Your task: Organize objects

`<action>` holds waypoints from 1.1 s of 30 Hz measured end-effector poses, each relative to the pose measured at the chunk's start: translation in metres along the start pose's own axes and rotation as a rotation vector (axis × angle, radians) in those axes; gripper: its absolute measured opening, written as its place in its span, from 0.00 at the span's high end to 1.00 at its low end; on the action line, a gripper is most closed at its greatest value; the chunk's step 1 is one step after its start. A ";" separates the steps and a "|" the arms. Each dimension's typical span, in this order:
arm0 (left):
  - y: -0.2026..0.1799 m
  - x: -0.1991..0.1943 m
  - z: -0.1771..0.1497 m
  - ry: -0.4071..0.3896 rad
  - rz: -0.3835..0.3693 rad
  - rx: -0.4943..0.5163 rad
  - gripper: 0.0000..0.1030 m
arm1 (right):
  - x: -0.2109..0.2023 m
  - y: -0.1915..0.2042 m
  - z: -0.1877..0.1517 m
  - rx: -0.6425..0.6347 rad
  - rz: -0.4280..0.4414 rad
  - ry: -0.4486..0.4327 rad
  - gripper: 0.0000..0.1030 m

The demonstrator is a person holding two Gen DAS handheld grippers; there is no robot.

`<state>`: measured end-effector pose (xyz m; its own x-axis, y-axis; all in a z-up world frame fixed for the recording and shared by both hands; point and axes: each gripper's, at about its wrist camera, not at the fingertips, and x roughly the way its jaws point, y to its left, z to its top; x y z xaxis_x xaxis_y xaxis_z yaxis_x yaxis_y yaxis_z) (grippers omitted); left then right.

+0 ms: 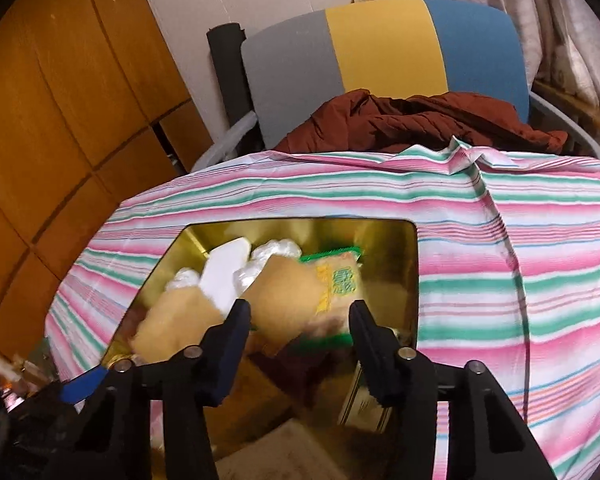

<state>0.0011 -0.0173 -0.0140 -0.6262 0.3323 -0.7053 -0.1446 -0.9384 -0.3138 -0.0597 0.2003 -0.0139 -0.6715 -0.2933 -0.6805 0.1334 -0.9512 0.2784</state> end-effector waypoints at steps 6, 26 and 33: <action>-0.007 -0.009 0.005 -0.014 0.109 0.030 0.22 | 0.040 0.009 0.008 -0.043 0.019 0.119 0.55; -0.006 -0.011 0.015 0.035 0.300 -0.018 0.22 | -0.023 0.026 -0.010 -0.083 -0.136 0.094 0.00; -0.008 -0.012 0.018 0.042 0.361 0.002 0.23 | -0.024 0.035 -0.019 -0.105 -0.143 0.102 0.00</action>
<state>-0.0039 -0.0157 0.0081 -0.6051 -0.0169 -0.7959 0.0784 -0.9962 -0.0384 -0.0252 0.1728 -0.0006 -0.6126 -0.1575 -0.7745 0.1204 -0.9871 0.1055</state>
